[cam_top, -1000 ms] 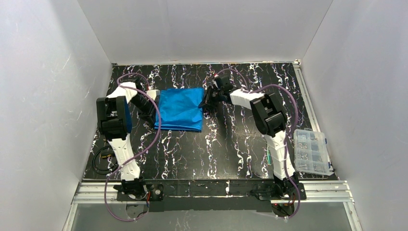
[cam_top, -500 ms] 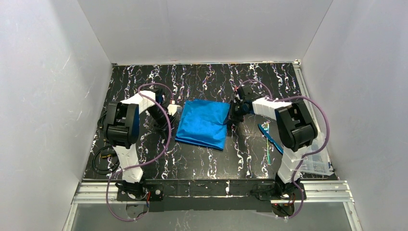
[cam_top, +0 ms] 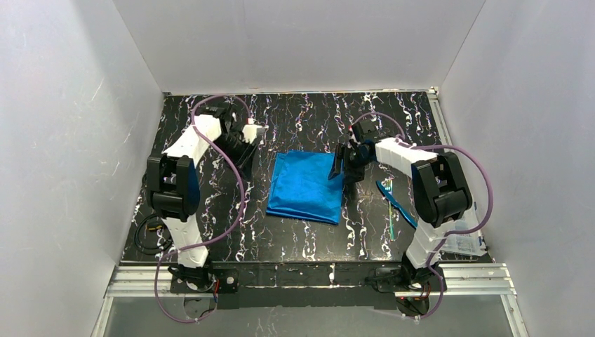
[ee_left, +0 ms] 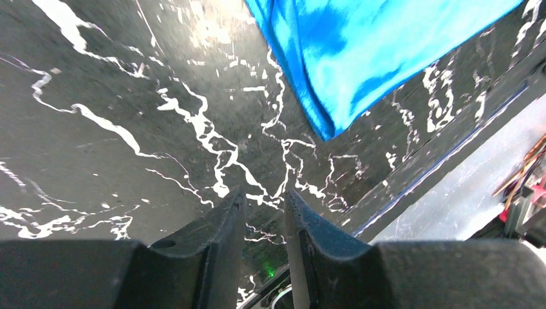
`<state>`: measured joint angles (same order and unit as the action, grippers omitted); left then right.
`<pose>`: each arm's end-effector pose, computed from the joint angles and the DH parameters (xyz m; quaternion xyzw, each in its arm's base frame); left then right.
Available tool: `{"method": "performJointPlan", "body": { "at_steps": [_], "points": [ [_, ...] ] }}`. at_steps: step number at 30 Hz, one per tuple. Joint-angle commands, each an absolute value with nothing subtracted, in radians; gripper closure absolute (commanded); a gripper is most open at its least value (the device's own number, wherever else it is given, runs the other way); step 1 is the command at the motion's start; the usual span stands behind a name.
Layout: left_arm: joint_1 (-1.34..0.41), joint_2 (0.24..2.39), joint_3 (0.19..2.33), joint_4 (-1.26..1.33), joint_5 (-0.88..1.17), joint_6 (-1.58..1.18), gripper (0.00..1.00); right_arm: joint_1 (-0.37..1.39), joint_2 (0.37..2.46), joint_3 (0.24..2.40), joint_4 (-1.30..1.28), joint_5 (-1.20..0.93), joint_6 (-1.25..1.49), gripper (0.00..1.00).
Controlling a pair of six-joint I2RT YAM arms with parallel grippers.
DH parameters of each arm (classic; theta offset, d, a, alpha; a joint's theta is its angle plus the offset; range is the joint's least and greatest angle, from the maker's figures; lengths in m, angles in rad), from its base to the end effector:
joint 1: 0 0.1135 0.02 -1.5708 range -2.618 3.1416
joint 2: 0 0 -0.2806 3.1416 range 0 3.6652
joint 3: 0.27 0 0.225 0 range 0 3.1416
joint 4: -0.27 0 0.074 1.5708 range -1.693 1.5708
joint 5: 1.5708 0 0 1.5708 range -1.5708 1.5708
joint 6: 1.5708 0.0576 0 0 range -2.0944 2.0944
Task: Fold the napkin into a case and place the utensils inside
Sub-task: Move the square-folded napkin to the center of the board.
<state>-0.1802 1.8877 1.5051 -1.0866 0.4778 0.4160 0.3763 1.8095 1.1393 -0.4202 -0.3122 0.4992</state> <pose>0.3334 -0.0877 0.2303 0.2965 0.9240 -0.2289 0.0768 0.3219 0.1462 0.1842 0.0220 0.9599 0.2364 0.1488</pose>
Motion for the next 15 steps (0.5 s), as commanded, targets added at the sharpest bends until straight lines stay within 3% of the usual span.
{"method": "performJointPlan", "body": {
  "at_steps": [1, 5, 10, 15],
  "points": [
    [-0.2, 1.917, 1.629, -1.137, 0.546, 0.333, 0.72, 0.377, 1.728, 1.286, -0.585, -0.174, 0.451, 0.33],
    [-0.247, 2.001, 1.711, -1.116, 0.566, 0.259, 0.71, 0.403, 1.704, 1.348, -0.617, -0.079, 0.466, 0.39],
    [-0.297, 2.083, 1.739, -1.052, 0.582, 0.174, 0.71, 0.466, 1.795, 1.341, -0.434, -0.242, 0.566, 0.46],
    [-0.32, 2.114, 1.705, -0.98, 0.592, 0.102, 0.71, 0.523, 1.921, 1.42, -0.384, -0.258, 0.6, 0.47]
  ]
}}
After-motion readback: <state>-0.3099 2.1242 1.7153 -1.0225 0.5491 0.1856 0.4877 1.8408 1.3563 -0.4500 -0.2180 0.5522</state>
